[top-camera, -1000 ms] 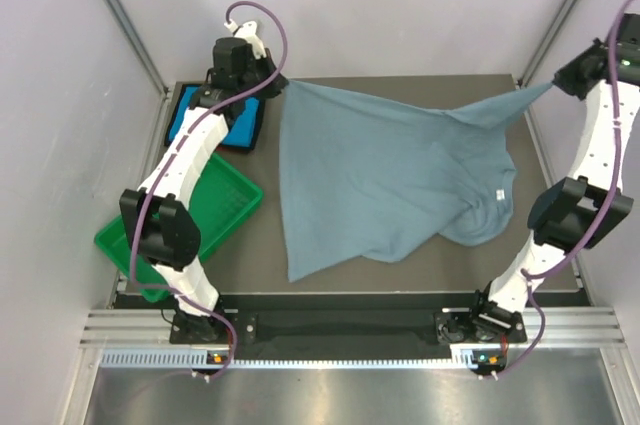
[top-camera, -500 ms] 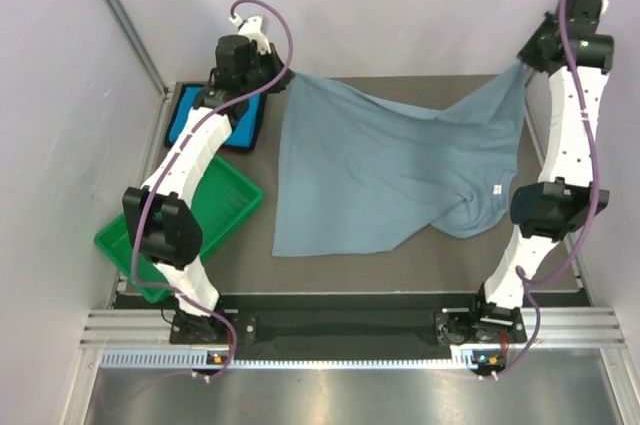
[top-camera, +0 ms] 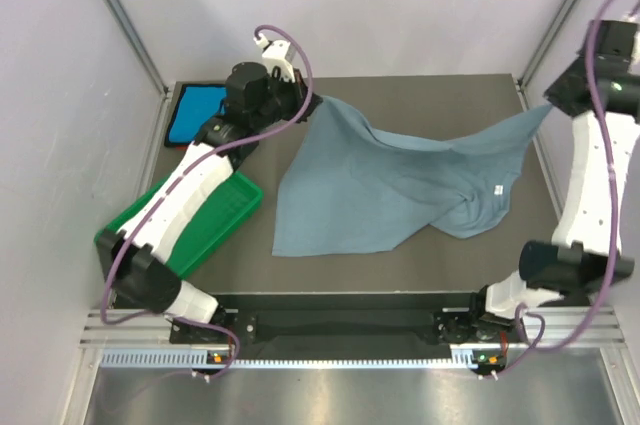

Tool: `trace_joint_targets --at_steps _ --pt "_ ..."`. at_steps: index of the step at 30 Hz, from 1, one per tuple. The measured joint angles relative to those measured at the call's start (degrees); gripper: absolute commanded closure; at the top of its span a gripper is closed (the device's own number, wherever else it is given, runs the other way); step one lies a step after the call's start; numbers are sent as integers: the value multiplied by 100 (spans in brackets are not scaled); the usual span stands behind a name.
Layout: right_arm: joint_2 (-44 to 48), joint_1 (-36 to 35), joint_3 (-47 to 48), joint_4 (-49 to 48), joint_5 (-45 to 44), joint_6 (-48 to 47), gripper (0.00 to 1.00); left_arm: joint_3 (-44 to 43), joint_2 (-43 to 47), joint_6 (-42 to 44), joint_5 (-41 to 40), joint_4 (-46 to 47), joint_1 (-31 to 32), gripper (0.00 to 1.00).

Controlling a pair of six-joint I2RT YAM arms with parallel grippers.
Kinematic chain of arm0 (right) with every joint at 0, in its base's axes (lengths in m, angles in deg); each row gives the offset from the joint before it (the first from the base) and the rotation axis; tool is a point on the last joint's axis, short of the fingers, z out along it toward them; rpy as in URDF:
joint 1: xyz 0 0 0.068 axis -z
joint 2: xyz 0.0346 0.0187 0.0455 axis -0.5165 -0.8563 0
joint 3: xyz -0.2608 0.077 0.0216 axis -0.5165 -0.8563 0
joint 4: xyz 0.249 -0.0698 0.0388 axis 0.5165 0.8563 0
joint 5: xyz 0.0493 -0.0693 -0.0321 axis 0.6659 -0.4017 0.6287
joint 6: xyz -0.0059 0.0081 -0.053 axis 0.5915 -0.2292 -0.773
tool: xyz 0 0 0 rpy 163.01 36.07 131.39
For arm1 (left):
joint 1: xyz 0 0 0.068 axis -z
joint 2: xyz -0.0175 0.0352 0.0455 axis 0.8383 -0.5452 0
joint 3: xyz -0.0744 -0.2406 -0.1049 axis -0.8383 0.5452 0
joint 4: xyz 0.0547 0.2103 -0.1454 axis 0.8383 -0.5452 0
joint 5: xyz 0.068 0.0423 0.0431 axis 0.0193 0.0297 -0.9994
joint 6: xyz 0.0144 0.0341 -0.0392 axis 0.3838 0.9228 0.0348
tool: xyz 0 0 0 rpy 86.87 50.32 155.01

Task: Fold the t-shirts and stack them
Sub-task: Flatten the tshirt out

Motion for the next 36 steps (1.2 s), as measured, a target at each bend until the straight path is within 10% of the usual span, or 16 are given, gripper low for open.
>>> trace_joint_targets --at_steps 12,23,27,36 --pt "3067 828 1493 459 -1027 210 100 551 2551 -57 -181 87 1342 100" --pt "3783 393 1556 -385 -1574 -15 100 546 3300 -249 -435 46 1401 100" --pt "2986 378 844 -1163 -938 -205 100 280 2621 46 -1067 39 1316 100" --pt "-1427 315 675 -3047 778 -426 100 -999 -1397 -192 -317 358 -1005 100"
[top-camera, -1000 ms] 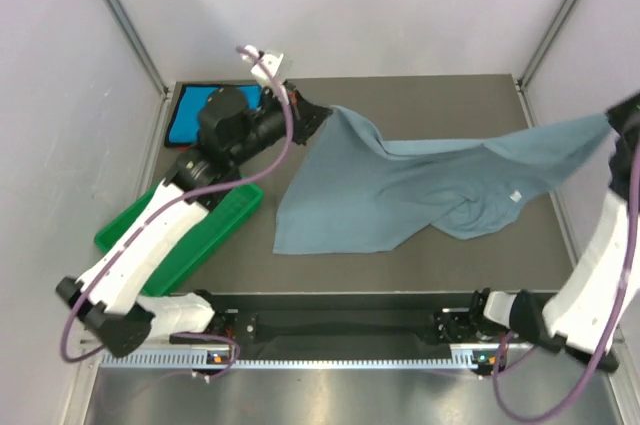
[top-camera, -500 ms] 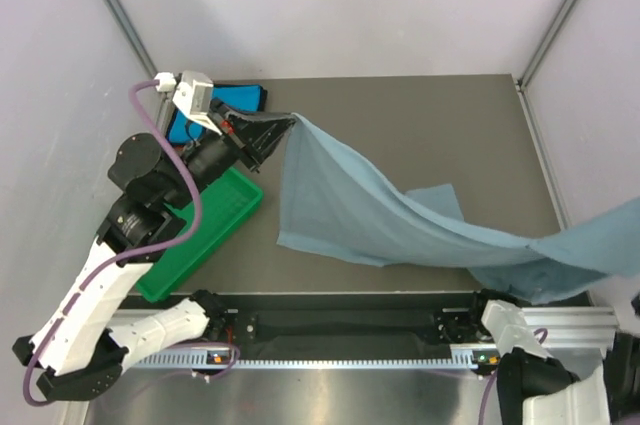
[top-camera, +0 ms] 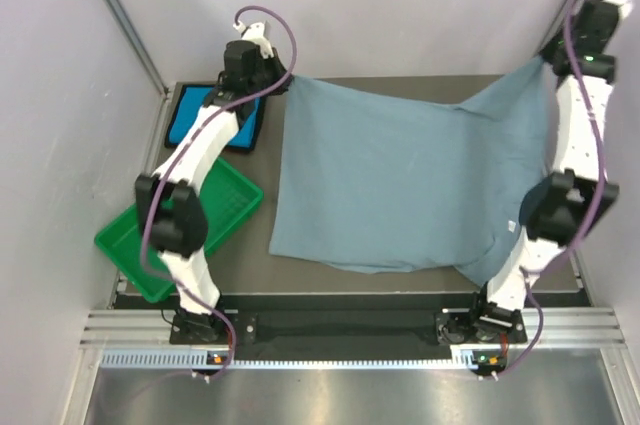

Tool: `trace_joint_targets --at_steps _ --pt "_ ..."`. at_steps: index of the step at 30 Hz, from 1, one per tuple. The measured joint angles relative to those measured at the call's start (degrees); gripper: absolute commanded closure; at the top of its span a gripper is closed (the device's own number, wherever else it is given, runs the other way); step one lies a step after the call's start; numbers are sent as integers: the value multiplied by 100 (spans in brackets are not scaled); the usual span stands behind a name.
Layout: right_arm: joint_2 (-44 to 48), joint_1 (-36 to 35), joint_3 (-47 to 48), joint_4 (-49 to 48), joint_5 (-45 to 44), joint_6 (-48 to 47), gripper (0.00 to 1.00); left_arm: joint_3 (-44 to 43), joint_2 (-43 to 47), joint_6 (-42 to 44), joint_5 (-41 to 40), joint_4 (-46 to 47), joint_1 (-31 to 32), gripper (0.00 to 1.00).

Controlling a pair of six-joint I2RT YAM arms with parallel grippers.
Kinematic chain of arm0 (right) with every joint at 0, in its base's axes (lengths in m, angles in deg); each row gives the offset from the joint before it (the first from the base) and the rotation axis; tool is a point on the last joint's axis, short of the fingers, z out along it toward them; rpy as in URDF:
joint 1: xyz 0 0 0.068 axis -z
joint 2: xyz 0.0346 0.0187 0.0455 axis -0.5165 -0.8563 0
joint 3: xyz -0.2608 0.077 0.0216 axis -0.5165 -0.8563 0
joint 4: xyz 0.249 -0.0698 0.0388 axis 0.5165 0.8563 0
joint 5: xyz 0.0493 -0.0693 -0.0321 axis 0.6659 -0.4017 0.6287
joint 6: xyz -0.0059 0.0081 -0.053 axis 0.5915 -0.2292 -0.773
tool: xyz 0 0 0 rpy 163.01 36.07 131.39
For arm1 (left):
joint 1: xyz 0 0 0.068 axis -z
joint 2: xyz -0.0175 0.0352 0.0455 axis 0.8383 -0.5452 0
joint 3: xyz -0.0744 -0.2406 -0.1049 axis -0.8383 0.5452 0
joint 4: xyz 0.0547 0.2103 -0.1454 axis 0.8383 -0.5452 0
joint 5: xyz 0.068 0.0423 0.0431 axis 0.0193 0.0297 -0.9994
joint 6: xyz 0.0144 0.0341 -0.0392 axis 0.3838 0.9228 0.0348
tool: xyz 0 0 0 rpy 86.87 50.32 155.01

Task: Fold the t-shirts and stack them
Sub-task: Flatten the tshirt out

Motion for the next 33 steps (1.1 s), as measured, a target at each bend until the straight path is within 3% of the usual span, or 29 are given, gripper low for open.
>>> trace_joint_targets --at_steps 6,12,21,27,33 --pt "-2122 -254 83 -866 984 -184 100 -1414 -2367 -87 439 -42 -686 100" --pt "-3298 -584 562 -2181 1663 7 100 -2511 -3611 7 612 116 -1034 100" --pt "-3679 -688 846 -3357 1567 894 100 -2876 -4089 372 634 323 -1224 100" --pt "-3786 -699 1104 -3882 1346 1145 100 -3971 -4760 509 625 435 -1222 100" --pt "-4054 -728 1325 -4391 1189 1399 100 -3991 -4830 516 540 719 -1224 100"
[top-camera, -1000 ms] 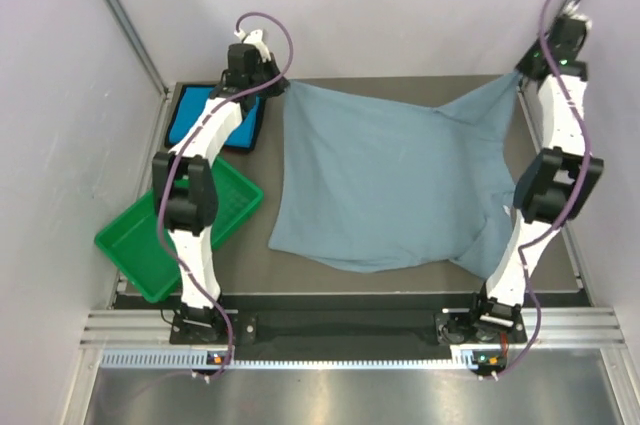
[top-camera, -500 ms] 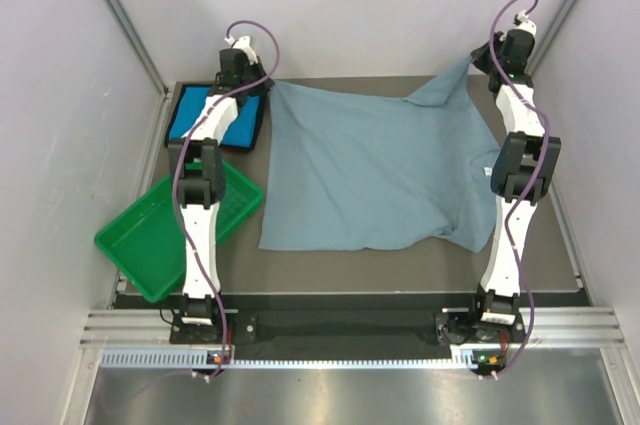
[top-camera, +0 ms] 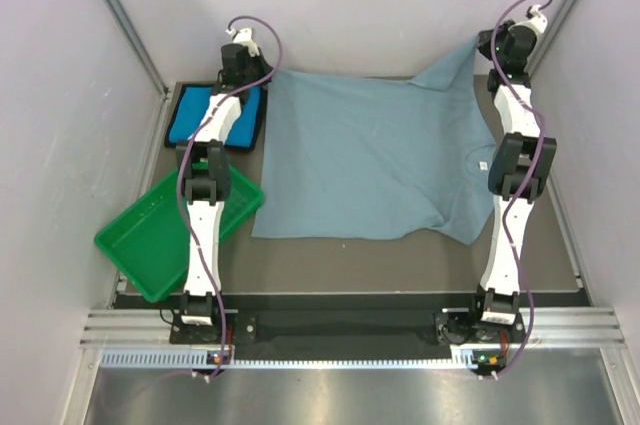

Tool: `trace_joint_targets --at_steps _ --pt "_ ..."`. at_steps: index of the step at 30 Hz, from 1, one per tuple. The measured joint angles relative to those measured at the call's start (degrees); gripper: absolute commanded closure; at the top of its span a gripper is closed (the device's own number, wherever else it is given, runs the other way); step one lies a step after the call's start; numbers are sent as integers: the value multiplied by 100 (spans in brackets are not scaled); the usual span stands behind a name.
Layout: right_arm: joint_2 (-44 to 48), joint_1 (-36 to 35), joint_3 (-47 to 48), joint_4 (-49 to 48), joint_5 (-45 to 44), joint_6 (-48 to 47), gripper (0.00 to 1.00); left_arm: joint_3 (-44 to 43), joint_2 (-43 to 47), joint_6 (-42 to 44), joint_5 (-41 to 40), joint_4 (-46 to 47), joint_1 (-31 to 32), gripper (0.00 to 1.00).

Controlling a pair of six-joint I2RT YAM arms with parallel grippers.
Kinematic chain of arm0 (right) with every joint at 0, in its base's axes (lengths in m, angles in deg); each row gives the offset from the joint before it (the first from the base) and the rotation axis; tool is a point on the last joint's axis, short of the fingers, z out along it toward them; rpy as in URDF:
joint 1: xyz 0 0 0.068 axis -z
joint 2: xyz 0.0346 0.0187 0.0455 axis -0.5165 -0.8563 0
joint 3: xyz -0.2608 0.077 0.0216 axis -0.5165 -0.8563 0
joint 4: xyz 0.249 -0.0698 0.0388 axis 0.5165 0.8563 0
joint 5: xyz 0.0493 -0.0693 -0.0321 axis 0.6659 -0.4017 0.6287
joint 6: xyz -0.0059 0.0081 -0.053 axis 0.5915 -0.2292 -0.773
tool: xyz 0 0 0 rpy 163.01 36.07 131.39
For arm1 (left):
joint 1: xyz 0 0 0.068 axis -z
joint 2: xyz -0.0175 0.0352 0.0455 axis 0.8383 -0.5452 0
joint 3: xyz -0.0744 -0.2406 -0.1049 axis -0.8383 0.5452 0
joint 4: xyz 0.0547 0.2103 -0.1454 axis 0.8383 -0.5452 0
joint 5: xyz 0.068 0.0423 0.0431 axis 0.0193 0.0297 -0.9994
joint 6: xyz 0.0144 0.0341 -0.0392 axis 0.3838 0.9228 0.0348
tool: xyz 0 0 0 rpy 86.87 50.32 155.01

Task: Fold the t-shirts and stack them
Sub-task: Flatten the tshirt out, then fold the tshirt

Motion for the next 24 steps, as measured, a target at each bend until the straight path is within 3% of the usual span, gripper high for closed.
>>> trace_joint_targets --at_steps 4,10,18,24 --pt "109 2 -365 35 -79 214 100 278 26 44 212 214 -11 100" --pt "977 79 -2269 466 -81 706 100 1405 313 291 507 157 -31 100" --pt "1617 273 -2459 1611 280 767 100 1808 835 758 581 -350 -31 100" --pt "2509 634 -3097 1899 638 684 100 1808 1222 927 382 -479 -31 100"
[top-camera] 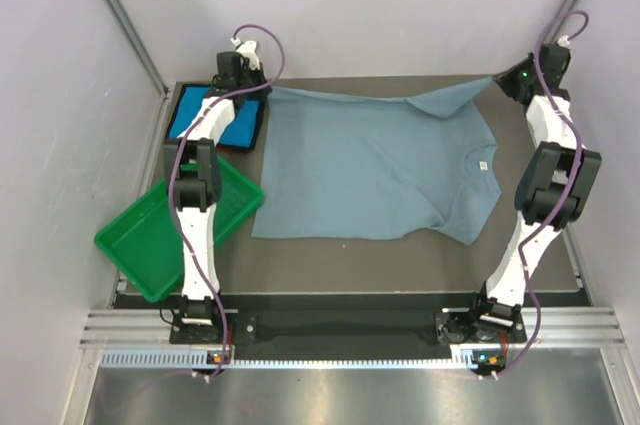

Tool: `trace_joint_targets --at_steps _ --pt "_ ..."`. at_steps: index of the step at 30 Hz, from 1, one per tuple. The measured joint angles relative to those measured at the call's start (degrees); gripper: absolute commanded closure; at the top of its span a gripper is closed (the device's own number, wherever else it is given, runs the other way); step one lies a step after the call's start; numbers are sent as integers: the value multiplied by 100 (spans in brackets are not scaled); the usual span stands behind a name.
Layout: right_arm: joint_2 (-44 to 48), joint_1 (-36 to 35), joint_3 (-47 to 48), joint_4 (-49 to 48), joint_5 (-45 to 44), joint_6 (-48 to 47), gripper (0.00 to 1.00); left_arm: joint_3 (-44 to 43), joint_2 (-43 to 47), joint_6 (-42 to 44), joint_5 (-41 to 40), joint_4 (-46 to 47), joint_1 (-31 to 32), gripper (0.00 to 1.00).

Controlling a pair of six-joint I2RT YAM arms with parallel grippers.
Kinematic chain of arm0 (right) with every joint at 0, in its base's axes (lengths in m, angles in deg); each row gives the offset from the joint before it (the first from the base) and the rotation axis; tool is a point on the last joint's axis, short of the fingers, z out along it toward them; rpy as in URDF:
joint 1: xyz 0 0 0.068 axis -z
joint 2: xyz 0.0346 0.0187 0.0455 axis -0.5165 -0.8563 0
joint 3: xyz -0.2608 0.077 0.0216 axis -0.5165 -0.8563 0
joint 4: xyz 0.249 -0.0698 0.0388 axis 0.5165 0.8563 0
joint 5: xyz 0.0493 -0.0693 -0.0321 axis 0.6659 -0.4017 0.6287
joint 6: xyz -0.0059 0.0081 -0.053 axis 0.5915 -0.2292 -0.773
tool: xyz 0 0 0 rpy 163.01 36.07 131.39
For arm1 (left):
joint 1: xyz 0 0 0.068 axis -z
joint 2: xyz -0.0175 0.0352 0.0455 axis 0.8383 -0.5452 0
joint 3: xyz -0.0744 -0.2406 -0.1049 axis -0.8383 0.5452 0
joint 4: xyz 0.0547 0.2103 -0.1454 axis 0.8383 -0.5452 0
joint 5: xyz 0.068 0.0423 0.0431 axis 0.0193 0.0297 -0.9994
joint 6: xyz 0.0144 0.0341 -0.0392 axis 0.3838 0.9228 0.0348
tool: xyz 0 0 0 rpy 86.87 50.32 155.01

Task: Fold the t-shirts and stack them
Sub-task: Fold the tshirt

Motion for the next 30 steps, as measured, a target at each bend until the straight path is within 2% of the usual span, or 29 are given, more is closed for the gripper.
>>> trace_joint_targets --at_steps 7,13,30 --pt "793 188 -1554 -142 345 7 100 83 68 127 -59 -297 0 100" --pt "922 216 -2435 -72 533 -4 100 866 385 278 -79 -448 0 100" --pt "1652 686 -2997 190 789 -402 100 1759 1119 551 -579 -638 116 100"
